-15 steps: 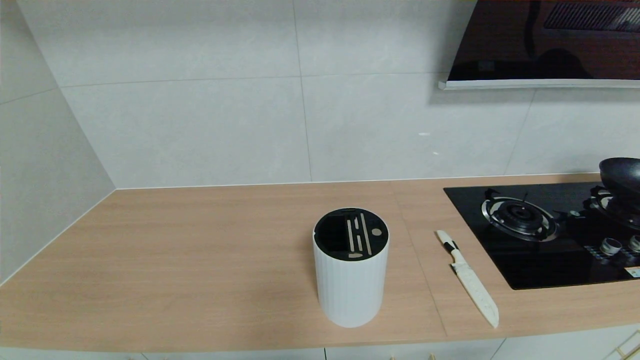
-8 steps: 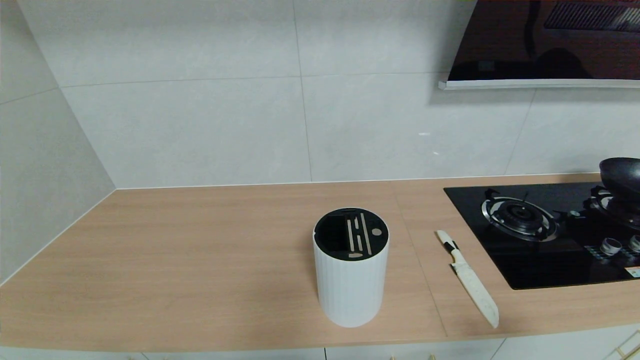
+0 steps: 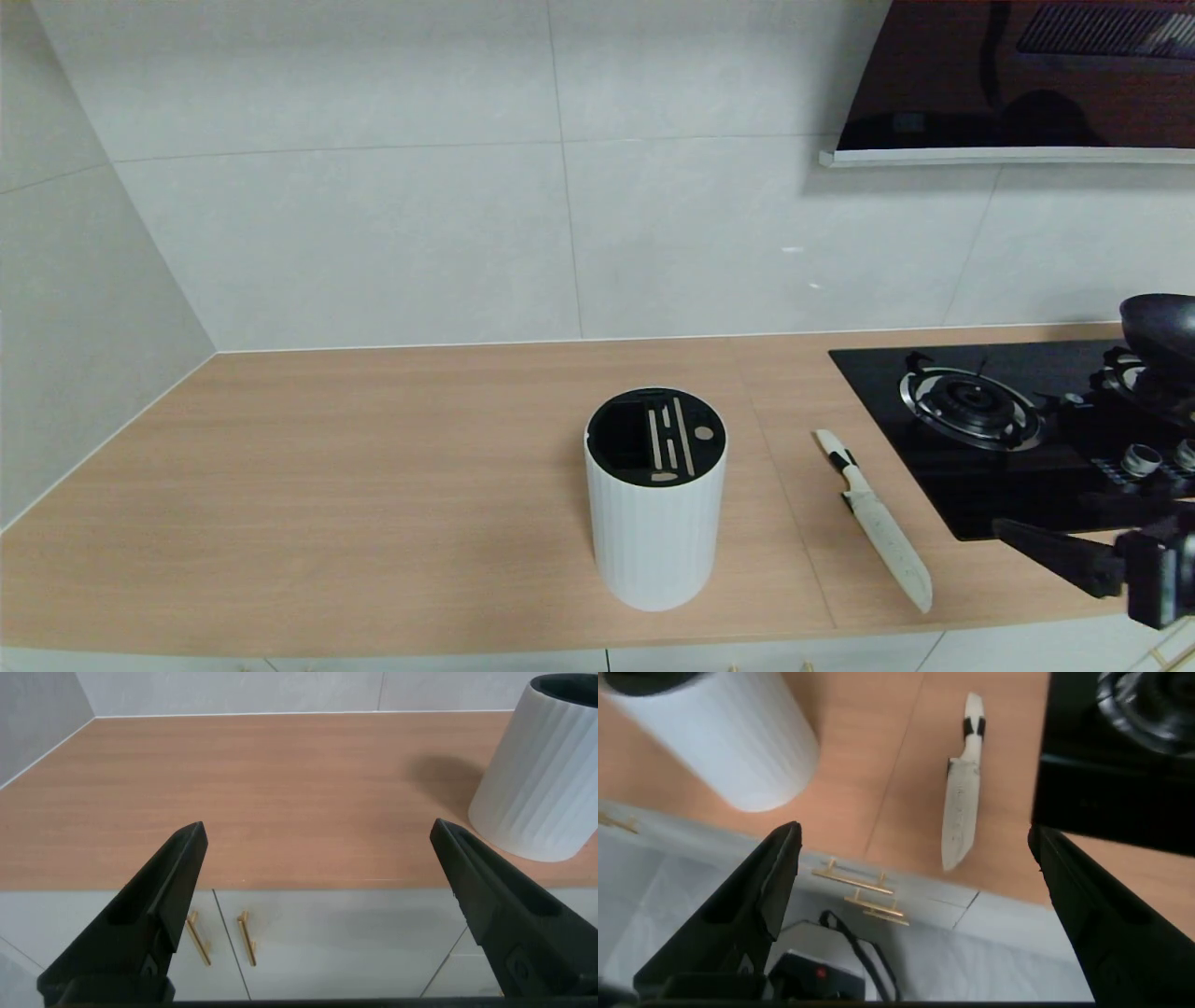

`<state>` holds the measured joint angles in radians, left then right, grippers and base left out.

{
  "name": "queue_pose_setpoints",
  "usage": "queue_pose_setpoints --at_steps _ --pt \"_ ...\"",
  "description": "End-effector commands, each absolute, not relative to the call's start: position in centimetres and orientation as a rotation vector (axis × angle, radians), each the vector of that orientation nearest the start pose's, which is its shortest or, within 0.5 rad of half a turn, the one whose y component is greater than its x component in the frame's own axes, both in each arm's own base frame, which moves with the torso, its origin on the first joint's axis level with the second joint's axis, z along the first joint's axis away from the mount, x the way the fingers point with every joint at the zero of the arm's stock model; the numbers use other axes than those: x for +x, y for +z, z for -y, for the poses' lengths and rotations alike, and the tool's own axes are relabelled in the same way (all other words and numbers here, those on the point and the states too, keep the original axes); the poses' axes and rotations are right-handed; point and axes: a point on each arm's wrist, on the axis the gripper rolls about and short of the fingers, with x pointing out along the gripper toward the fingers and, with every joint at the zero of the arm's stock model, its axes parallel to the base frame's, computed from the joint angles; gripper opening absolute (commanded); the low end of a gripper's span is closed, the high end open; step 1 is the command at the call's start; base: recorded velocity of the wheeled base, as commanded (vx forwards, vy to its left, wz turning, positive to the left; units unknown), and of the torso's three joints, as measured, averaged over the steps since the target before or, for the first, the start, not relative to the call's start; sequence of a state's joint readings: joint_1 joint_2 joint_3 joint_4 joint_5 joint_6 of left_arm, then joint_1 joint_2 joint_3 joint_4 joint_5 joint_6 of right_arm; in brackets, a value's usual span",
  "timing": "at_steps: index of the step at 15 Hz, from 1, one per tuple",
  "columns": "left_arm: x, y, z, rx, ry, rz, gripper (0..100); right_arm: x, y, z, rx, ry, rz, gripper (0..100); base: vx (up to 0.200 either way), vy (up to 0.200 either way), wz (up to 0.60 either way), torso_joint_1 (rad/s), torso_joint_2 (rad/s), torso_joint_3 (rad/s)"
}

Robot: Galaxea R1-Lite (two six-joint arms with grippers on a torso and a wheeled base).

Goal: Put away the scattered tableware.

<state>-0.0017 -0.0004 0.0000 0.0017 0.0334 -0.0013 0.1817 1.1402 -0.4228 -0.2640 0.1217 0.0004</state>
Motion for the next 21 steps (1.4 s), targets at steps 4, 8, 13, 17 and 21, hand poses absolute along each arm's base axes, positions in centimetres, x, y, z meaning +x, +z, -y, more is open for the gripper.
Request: queue_pose_setpoints --at_steps 4,8,13,17,21 --pt "-2.3 7.5 -0.1 -0.003 0.032 -0.001 100 23.8 10.5 -4.8 -0.05 0.247 -0.616 100 0.0 0.0 0.0 0.0 0.0 0.0" --pt "-2.3 7.5 -0.1 -0.002 0.032 -0.002 100 27.0 8.4 -5.5 -0.054 0.243 -0.639 100 0.0 0.0 0.0 0.0 0.0 0.0" --pt "-2.3 7.5 -0.1 -0.003 0.032 -0.001 100 30.6 5.4 -6.2 -0.075 0.247 -0.699 100 0.0 0.0 0.0 0.0 0.0 0.0" --pt "-2.3 7.5 -0.1 -0.005 0.032 -0.001 100 33.0 2.0 -5.9 -0.073 0.227 -0.698 100 0.0 0.0 0.0 0.0 0.0 0.0" --pt "-2.3 7.5 -0.1 -0.005 0.032 -0.001 100 33.5 0.9 -5.3 -0.075 0.204 -0.714 100 0.0 0.0 0.0 0.0 0.0 0.0"
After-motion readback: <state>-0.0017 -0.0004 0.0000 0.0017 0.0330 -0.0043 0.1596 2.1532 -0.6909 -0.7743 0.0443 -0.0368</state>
